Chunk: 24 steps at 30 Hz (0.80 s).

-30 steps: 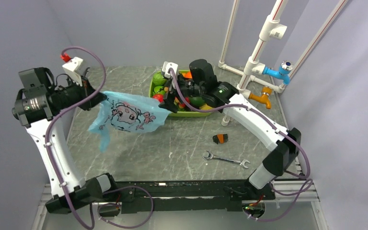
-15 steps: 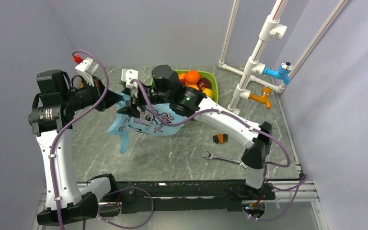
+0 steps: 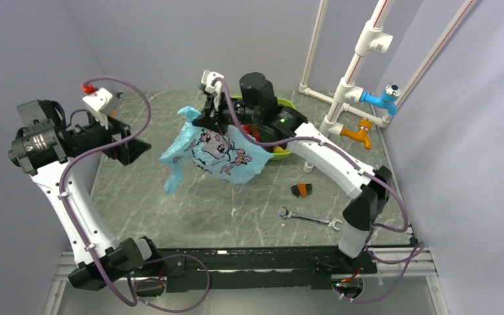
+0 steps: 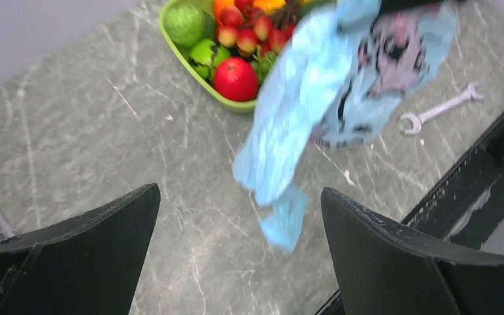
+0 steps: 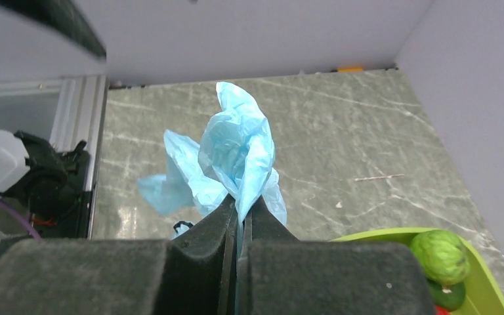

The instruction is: Place the fake fruits into the plastic bag and tie a complex knot

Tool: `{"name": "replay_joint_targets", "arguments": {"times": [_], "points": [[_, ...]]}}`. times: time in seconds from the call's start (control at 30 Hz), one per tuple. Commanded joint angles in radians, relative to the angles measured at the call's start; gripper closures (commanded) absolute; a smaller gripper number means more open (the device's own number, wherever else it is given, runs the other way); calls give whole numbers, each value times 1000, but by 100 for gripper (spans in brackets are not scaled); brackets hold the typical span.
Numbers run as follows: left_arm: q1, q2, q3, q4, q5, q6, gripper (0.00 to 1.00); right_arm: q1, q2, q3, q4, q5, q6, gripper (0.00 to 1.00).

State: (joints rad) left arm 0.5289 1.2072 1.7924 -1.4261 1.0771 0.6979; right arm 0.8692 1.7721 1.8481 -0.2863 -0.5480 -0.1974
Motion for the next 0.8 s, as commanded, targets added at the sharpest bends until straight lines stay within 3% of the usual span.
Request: {"name": "replay_joint_targets", "arguments": {"times": [0.0, 0.1, 0.2, 0.37, 0.4, 0.47, 0.53, 0.6, 0.63, 0.67, 0.77], "points": [[-7, -64, -155, -83, 82, 356, 1, -18, -72, 6, 85, -24, 117, 100], [-83, -137, -336, 197, -1, 203, 1, -29, -72, 22, 95, -43, 159, 100], [-186, -184, -441, 376, -83, 132, 1, -36, -80, 33, 106, -72, 195, 100], [-288, -144, -490, 377, -89, 127, 1, -43, -90, 43, 129, -88, 260, 100], [-289, -137, -502, 366, -103, 138, 9, -51, -95, 48, 130, -96, 270, 100], [-259, -126, -527, 331, -195, 183, 36, -82, -107, 64, 112, -110, 296, 100], [-137, -112, -550, 216, -175, 339, 55, -130, -118, 79, 70, -112, 310, 100], [6, -72, -531, 58, -137, 515, 89, -163, -126, 81, 21, -93, 298, 100], [56, -47, -505, -29, -127, 589, 100, -168, -127, 73, -2, -70, 283, 100], [91, -21, -472, -127, -110, 640, 100, -170, -128, 57, -10, -52, 281, 100], [113, -44, -458, -153, -90, 585, 100, -168, -120, -3, 4, -9, 305, 100]]}}
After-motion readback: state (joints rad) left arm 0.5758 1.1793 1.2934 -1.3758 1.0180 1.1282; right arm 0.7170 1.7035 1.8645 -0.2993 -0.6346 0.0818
